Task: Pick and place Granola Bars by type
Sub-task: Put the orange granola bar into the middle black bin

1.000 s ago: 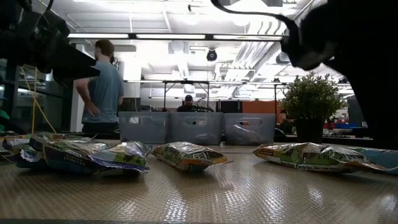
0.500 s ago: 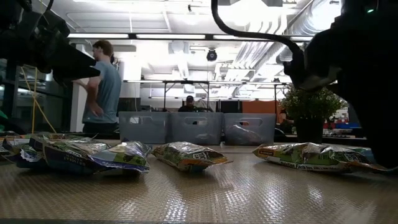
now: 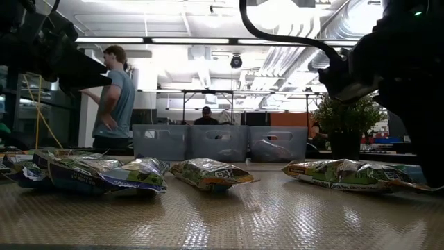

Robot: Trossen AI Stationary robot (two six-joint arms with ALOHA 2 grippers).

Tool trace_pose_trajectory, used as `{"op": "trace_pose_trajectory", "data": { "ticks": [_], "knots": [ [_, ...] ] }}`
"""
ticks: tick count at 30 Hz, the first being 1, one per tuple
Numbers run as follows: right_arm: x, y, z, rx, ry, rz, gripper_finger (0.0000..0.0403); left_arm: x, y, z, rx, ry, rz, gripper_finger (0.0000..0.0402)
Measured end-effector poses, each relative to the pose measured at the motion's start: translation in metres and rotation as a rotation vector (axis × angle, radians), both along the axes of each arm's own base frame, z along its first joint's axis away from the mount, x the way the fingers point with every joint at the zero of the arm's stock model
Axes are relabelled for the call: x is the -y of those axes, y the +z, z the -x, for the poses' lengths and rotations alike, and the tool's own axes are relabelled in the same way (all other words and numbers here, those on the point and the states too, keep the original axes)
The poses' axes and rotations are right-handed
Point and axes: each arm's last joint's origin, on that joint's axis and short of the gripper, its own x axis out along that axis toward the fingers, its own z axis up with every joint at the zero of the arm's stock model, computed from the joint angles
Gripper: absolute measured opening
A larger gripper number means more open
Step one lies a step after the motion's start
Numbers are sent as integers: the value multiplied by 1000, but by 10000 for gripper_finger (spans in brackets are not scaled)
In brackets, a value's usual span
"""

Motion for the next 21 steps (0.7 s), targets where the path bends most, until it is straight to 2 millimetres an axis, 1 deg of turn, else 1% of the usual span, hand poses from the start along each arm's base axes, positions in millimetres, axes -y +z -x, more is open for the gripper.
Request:
{"op": "trace_pose_trajectory", "data": {
  "ticks": [18, 21],
  "knots": [
    [0, -1, 0, 0, -6, 9, 109, 0, 0, 0, 0, 0, 0, 211],
    [1, 4, 1, 22, -13, 17, 96, 0, 0, 0, 0, 0, 0, 211]
  ]
}}
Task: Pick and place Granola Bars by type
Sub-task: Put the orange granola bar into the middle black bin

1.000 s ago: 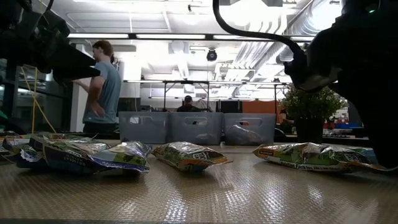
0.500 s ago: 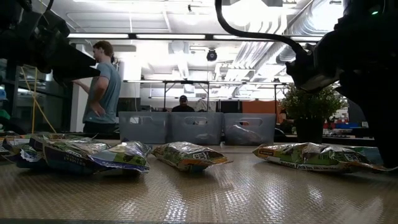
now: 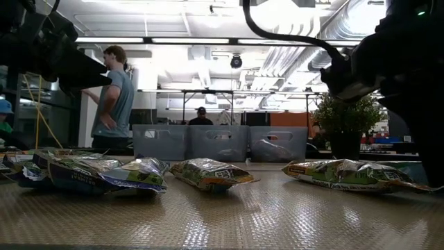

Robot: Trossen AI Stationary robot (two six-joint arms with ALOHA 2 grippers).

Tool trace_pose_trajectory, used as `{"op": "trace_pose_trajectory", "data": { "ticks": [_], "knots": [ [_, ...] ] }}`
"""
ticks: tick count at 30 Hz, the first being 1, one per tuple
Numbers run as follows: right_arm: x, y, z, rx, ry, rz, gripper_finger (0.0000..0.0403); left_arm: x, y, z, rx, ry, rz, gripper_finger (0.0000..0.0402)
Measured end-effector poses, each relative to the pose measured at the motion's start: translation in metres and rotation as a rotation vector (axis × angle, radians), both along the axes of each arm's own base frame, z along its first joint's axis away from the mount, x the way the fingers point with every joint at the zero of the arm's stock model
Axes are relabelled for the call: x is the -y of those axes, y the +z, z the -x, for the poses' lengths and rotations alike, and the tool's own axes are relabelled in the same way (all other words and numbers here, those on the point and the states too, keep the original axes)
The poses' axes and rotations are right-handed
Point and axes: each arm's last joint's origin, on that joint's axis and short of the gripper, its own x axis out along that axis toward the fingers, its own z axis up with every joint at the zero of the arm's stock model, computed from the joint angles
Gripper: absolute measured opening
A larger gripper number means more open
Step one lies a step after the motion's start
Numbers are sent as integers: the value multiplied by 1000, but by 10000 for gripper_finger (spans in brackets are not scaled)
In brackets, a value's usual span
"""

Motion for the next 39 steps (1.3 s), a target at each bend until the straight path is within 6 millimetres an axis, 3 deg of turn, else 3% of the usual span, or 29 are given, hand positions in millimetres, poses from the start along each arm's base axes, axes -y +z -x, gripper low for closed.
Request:
{"op": "trace_pose_trajectory", "data": {
  "ticks": [7, 18, 27, 39],
  "knots": [
    [8, 27, 3, 103, -17, 43, 75, 0, 0, 0, -1, 0, 0, 211],
    [14, 68, 6, 321, -16, 92, 74, 0, 0, 0, 0, 0, 0, 211],
    [13, 92, -9, 651, 103, 297, 74, 0, 0, 0, 0, 0, 0, 211],
    [18, 119, -39, 955, 359, 547, 74, 0, 0, 0, -1, 0, 0, 211]
  ]
}}
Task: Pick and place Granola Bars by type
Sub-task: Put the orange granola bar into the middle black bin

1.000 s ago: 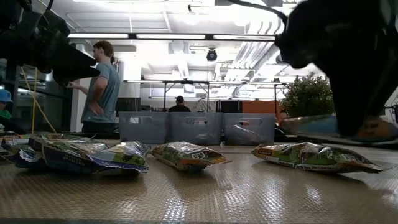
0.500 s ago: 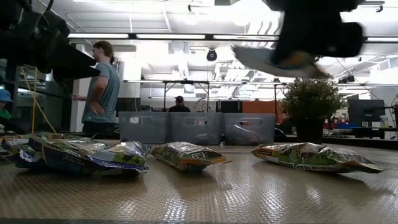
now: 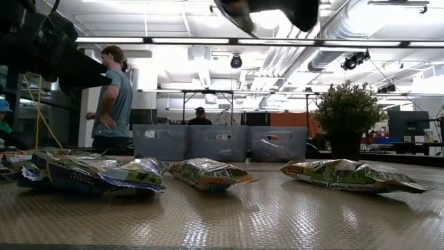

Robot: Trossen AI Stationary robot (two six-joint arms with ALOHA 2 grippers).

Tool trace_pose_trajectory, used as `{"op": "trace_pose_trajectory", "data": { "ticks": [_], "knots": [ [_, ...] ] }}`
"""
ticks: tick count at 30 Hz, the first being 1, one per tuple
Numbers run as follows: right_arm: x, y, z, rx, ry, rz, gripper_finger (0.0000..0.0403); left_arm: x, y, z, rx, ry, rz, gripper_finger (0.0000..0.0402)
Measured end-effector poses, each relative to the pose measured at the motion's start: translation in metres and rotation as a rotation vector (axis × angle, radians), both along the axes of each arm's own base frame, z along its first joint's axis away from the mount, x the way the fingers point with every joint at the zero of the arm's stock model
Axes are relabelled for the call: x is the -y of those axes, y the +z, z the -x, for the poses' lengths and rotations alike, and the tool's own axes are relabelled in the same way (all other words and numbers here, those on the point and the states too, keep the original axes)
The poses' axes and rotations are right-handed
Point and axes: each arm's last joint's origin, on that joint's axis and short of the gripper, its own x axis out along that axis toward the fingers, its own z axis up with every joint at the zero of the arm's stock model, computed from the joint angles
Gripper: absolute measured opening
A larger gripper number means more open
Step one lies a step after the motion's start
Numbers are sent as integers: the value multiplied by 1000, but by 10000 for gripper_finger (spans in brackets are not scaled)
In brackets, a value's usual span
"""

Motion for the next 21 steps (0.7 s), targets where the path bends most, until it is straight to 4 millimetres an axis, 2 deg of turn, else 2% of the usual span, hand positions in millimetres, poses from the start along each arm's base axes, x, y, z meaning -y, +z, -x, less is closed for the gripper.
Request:
{"op": "trace_pose_trajectory", "data": {
  "ticks": [9, 17, 21],
  "knots": [
    [34, 24, -27, 201, 45, 122, 74, 0, 0, 0, 0, 0, 0, 211],
    [78, 47, -44, 391, -8, 259, 74, 0, 0, 0, 0, 0, 0, 211],
    [100, 60, -50, 423, -63, 311, 74, 0, 0, 0, 0, 0, 0, 211]
  ]
}}
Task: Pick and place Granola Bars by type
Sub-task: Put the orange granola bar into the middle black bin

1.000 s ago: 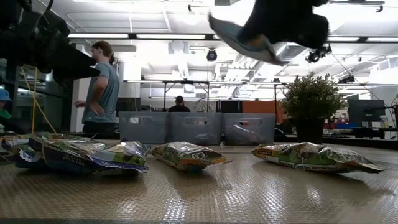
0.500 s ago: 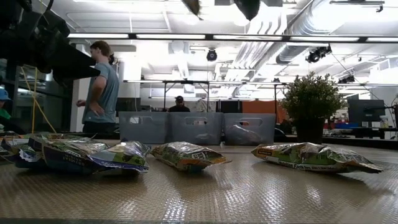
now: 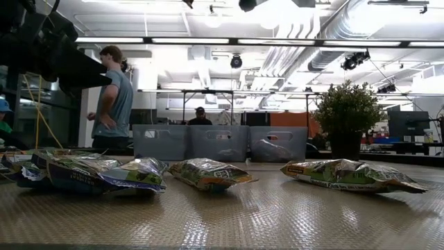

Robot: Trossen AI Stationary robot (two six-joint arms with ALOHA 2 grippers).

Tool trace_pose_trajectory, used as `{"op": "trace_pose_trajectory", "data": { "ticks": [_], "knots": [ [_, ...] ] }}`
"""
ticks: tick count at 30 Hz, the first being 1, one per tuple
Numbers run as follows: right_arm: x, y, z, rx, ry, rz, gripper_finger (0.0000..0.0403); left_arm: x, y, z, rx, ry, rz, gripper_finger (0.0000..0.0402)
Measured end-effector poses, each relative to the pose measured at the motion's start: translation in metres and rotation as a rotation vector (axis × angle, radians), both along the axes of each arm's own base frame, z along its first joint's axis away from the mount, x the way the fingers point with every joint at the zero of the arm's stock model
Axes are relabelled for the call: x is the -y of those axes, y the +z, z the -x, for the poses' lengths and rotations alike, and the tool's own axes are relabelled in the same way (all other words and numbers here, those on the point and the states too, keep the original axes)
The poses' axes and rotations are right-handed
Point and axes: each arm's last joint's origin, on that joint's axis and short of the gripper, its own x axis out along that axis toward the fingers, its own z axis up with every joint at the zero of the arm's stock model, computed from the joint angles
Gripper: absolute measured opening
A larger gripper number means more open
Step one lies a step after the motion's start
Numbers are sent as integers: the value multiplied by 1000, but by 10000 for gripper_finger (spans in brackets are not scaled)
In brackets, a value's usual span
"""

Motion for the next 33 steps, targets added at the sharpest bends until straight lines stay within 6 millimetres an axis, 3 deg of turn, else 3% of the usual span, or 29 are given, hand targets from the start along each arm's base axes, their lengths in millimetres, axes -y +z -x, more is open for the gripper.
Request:
{"op": "trace_pose_trajectory", "data": {
  "ticks": [9, 15, 24, 33],
  "knots": [
    [53, 47, -13, -46, -182, 21, 74, 0, 0, 0, 0, 0, 0, 211],
    [92, 56, -12, -65, -373, -94, 74, 0, 0, 0, 0, 0, 0, 211],
    [147, 28, -8, -117, -505, -380, 74, 0, 0, 0, 0, 0, 0, 211],
    [171, -35, -44, -183, -396, -522, 74, 0, 0, 0, 0, 0, 0, 211]
  ]
}}
